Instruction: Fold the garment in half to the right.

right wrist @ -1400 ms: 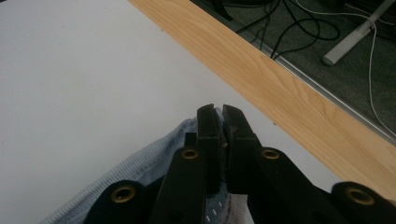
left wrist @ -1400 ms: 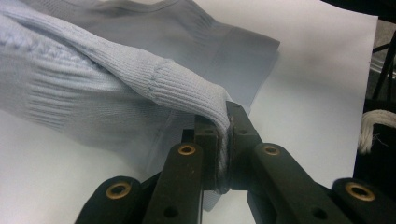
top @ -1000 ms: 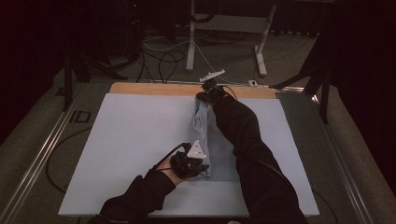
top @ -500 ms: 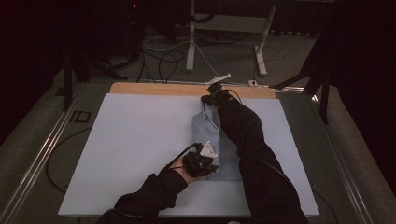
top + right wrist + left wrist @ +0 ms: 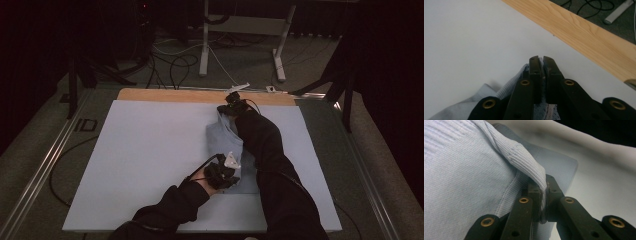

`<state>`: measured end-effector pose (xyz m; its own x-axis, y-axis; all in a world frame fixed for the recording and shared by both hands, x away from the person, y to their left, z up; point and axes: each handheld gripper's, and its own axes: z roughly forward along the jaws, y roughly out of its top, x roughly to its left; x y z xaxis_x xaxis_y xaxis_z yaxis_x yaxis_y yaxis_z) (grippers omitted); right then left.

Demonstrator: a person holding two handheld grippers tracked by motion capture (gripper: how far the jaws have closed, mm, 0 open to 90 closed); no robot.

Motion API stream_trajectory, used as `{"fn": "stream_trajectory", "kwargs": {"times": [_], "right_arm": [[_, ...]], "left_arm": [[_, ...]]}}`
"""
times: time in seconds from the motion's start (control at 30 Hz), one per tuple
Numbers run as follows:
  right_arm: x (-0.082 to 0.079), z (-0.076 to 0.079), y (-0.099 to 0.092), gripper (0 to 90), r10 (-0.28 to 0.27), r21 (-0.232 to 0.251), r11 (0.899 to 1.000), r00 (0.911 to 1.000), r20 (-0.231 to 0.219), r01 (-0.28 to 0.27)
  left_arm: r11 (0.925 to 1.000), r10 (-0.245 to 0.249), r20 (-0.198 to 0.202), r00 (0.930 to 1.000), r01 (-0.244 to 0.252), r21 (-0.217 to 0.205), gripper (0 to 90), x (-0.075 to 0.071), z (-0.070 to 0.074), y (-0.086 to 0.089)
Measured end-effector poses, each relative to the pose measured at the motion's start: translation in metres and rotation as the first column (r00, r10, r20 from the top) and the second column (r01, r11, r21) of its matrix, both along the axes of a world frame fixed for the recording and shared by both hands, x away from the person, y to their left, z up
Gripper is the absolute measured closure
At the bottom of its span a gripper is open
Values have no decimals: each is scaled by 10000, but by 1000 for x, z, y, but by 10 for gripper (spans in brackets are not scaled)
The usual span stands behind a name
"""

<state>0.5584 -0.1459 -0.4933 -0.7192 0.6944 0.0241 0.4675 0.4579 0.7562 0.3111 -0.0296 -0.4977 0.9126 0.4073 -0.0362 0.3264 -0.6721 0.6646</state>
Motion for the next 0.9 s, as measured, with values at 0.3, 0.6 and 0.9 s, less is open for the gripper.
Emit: {"fn": "stream_trajectory", "kwargs": {"times": [0.3,0.6,0.9], "right_arm": [[0,-1,-12,746,-286,-106,9995,9996,-68,285],[-5,8,-42,325,-1235,-16,9923,9915,-407,1235],[-23,20,-61,126,-1042,718,9915,9928,-595,1084]], "left_arm": [[9990,-248,20,9997,247,362,866,3,-3,-9],[9983,-315,-2,9995,315,485,864,1,-4,-19],[9956,-597,-76,9982,601,719,854,-3,-6,-32]]}}
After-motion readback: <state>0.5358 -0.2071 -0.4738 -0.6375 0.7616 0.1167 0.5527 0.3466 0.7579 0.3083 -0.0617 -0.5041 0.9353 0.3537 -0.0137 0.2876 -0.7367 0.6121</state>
